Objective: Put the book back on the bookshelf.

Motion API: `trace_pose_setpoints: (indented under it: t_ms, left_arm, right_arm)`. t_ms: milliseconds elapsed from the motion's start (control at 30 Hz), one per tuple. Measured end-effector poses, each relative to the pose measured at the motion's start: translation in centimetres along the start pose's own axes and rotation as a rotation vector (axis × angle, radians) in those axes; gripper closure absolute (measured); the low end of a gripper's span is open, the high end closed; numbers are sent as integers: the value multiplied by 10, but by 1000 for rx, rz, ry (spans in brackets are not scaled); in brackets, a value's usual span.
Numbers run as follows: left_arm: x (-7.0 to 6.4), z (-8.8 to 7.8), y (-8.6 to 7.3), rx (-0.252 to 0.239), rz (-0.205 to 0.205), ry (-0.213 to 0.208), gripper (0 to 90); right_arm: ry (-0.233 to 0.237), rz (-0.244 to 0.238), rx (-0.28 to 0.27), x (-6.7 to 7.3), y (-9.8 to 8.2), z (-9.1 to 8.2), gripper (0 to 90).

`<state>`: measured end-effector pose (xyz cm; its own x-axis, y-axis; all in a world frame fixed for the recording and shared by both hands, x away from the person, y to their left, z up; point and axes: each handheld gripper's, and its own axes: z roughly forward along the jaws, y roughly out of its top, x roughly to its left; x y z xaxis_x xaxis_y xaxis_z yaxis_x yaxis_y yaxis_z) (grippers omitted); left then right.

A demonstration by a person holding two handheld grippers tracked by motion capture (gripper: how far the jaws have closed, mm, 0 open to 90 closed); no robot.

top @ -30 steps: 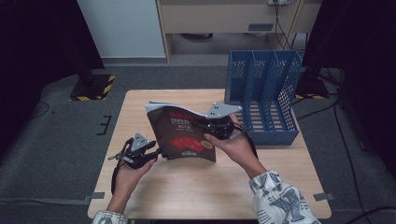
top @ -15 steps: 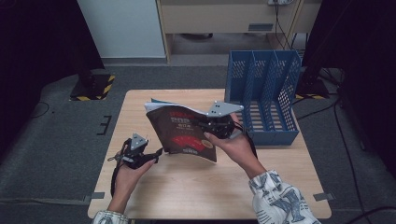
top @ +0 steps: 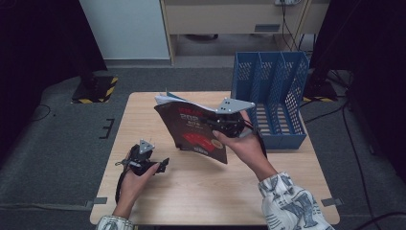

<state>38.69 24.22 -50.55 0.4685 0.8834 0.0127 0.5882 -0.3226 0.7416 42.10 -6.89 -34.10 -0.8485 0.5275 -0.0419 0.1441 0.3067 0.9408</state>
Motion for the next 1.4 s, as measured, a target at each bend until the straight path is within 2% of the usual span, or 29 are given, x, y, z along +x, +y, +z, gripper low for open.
trace_pose_setpoints:
  t_ms: [300,433,933,1100,1400]
  left_arm:
    - [2,9,-6,43,-1,34,55]
    - [3,10,-7,48,-2,38,55]
    - [-2,18,-11,96,21,24,46]
    - [-5,21,-13,120,13,12,45]
    - [-6,24,-14,111,-5,4,27]
  right_arm:
    - [-22,22,-12,-5,13,-10,871]
    - [-33,28,-5,-7,19,-13,871]
    - [-50,48,-19,-9,41,-21,871]
    - [-52,52,-24,-9,46,-23,871]
    - [-59,62,-31,-11,56,-30,871]
